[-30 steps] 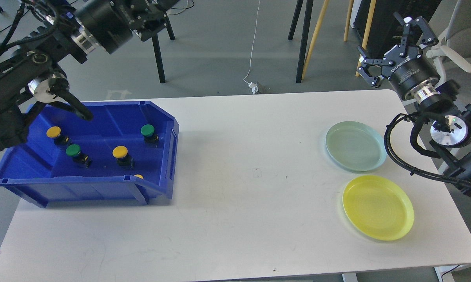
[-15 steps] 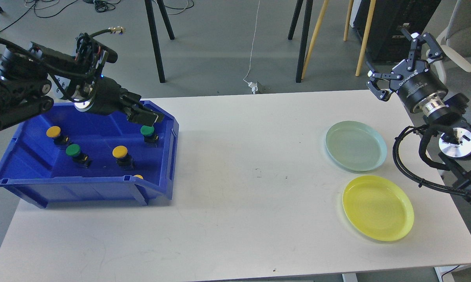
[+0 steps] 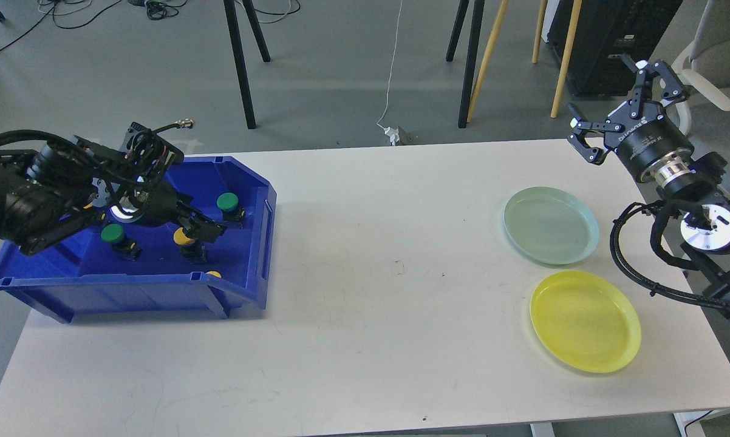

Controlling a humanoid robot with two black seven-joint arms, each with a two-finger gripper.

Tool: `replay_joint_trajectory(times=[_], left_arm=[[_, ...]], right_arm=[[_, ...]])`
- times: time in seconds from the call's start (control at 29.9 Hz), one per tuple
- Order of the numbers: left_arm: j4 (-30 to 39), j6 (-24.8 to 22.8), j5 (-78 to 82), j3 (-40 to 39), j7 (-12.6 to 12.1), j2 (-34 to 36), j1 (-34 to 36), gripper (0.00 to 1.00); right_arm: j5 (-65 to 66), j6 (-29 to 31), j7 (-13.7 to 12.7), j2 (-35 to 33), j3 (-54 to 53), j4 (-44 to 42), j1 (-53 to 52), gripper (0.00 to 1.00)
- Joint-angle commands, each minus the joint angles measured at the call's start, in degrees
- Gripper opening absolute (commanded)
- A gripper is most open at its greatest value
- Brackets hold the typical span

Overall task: Pass button and place on color plate
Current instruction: 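Lower the left gripper into the bin and grasp a yellow button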

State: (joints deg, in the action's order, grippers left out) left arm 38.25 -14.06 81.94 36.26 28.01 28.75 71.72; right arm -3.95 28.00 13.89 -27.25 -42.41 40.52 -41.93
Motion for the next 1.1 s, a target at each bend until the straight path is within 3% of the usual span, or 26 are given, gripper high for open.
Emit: replay_joint_trajectory(times=[0.0, 0.4, 0.67, 1.0, 1.07], left_arm=[[0.0, 0.0, 0.1, 0.4, 0.0, 0.0, -0.4, 0.96], [-1.9, 0.5, 0.3, 0.5, 0.0, -0.1, -3.6, 0.85], [-4.0, 2.5, 0.4, 0.7, 0.0, -0.3, -4.5, 0.63], [-6.5, 3.3, 3.7, 0.6, 0.0, -0.4, -5.7, 0.57], [-6.5, 3.4, 3.7, 0.6, 0.0, -0.3, -5.7, 0.51]], right_arm=[[0.0, 0.0, 0.0, 0.2, 0.1, 0.0, 0.1, 0.99], [0.0, 0.0, 0.0, 0.6, 0.1, 0.0, 1.0, 0.99], [0.0, 0.0, 0.0, 0.8, 0.1, 0.1, 1.7, 0.99], [0.0, 0.0, 0.1, 0.8, -0.2, 0.1, 2.2, 0.99], [0.0, 0.0, 0.1, 0.8, -0.2, 0.2, 2.2, 0.99]])
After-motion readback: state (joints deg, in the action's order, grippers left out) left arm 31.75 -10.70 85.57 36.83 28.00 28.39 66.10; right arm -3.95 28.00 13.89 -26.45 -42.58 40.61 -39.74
